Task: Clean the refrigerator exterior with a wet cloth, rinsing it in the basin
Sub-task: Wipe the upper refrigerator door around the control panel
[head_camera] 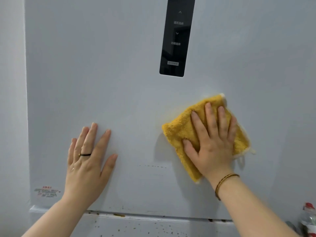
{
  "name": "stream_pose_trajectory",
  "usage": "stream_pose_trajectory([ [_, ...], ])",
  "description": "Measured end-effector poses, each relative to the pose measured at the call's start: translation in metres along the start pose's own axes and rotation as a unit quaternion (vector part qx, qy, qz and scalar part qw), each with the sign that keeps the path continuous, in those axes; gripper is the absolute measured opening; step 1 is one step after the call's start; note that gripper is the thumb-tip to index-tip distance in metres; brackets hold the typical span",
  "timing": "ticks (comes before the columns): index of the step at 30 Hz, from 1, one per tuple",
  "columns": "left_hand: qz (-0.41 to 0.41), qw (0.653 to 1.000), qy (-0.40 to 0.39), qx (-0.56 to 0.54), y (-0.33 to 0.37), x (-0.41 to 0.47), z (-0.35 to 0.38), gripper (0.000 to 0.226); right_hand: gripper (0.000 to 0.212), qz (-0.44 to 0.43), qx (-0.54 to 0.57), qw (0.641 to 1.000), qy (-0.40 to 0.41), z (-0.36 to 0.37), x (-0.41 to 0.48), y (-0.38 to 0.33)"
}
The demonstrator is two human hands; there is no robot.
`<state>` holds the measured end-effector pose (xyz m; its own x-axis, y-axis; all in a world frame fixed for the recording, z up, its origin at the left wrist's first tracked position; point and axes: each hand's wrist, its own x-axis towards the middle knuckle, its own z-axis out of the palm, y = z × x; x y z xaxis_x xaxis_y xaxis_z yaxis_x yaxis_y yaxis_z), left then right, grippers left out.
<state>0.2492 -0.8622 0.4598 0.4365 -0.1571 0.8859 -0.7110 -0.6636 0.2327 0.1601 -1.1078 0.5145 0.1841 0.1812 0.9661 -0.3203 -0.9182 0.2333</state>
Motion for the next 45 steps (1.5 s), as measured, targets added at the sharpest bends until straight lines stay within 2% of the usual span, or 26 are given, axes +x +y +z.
stream_pose_trajectory([
  [2,0.009,1.0,-0.002,0.0,-0.002,-0.001,-0.001,0.058,0.056,0.059,0.001,0.998,-0.003,0.003,-0.013,-0.024],
  [3,0.011,1.0,-0.003,0.0,-0.003,-0.001,-0.002,0.058,0.059,0.045,-0.004,0.999,-0.017,0.005,-0.028,-0.038],
  [5,0.016,1.0,-0.006,-0.003,-0.005,-0.002,-0.002,0.057,0.062,-0.074,-0.019,0.995,-0.064,0.011,-0.07,-0.06],
  [7,0.023,1.0,-0.013,-0.008,-0.008,-0.004,-0.004,0.056,0.063,-0.21,-0.01,0.974,-0.088,0.012,-0.098,-0.062],
  [9,0.043,0.999,-0.015,-0.013,-0.014,-0.004,-0.007,0.054,0.06,-0.286,0.0,0.956,-0.068,0.013,-0.087,-0.049],
  [10,0.057,0.998,-0.015,-0.016,-0.016,-0.003,-0.008,0.053,0.057,-0.295,0.0,0.954,-0.052,0.013,-0.073,-0.04],
  [12,0.076,0.997,-0.016,-0.029,-0.022,-0.004,-0.011,0.052,0.056,-0.244,-0.008,0.969,-0.026,0.009,-0.036,-0.026],
  [15,0.068,0.997,-0.023,-0.039,-0.03,-0.008,-0.015,0.053,0.06,-0.062,-0.013,0.998,-0.021,0.003,-0.002,-0.028],
  [17,0.053,0.998,-0.028,-0.035,-0.035,-0.012,-0.016,0.054,0.062,0.02,-0.009,1.0,-0.019,0.004,-0.009,-0.047],
  [19,0.044,0.999,-0.027,-0.018,-0.043,-0.017,-0.017,0.054,0.06,0.002,-0.007,0.999,-0.035,0.01,-0.031,-0.074],
  [21,0.022,1.0,0.003,-0.011,-0.053,-0.019,-0.018,0.051,0.058,-0.108,-0.005,0.993,-0.057,0.014,-0.046,-0.084],
  [23,-0.058,0.997,0.044,-0.031,-0.062,-0.019,-0.022,0.054,0.056,-0.215,-0.005,0.975,-0.053,0.014,-0.034,-0.074],
  [24,-0.103,0.992,0.059,-0.05,-0.064,-0.018,-0.024,0.059,0.056,-0.237,-0.006,0.971,-0.043,0.011,-0.021,-0.066],
  [25,-0.144,0.985,0.069,-0.068,-0.068,-0.017,-0.027,0.063,0.057,-0.231,-0.007,0.972,-0.028,0.009,-0.002,-0.061],
  [27,-0.213,0.969,0.064,-0.106,-0.074,-0.016,-0.031,0.064,0.06,-0.141,-0.005,0.99,-0.008,0.006,0.032,-0.057],
  [29,-0.248,0.957,0.053,-0.138,-0.077,-0.018,-0.031,0.065,0.066,-0.022,0.018,1.0,-0.005,0.003,0.052,-0.068],
  [31,-0.258,0.951,0.05,-0.161,-0.079,-0.021,-0.031,0.065,0.071,0.011,0.025,0.999,-0.016,0.007,0.047,-0.091],
  [33,-0.268,0.942,0.046,-0.196,-0.08,-0.022,-0.033,0.062,0.072,-0.078,0.012,0.996,-0.045,0.014,0.02,-0.115],
  [36,-0.286,0.919,0.054,-0.266,-0.082,-0.022,-0.04,0.055,0.075,-0.252,0.016,0.965,-0.073,0.022,-0.021,-0.131],
  [38,-0.286,0.908,0.064,-0.3,-0.086,-0.022,-0.045,0.052,0.073,-0.3,0.03,0.952,-0.057,0.024,-0.017,-0.129],
  [41,-0.281,0.9,0.069,-0.324,-0.087,-0.019,-0.05,0.05,0.074,-0.261,0.024,0.965,-0.028,0.02,0.023,-0.121],
  [45,-0.292,0.884,0.074,-0.356,-0.087,-0.017,-0.055,0.046,0.075,-0.055,0.029,0.998,-0.014,0.013,0.058,-0.136],
])
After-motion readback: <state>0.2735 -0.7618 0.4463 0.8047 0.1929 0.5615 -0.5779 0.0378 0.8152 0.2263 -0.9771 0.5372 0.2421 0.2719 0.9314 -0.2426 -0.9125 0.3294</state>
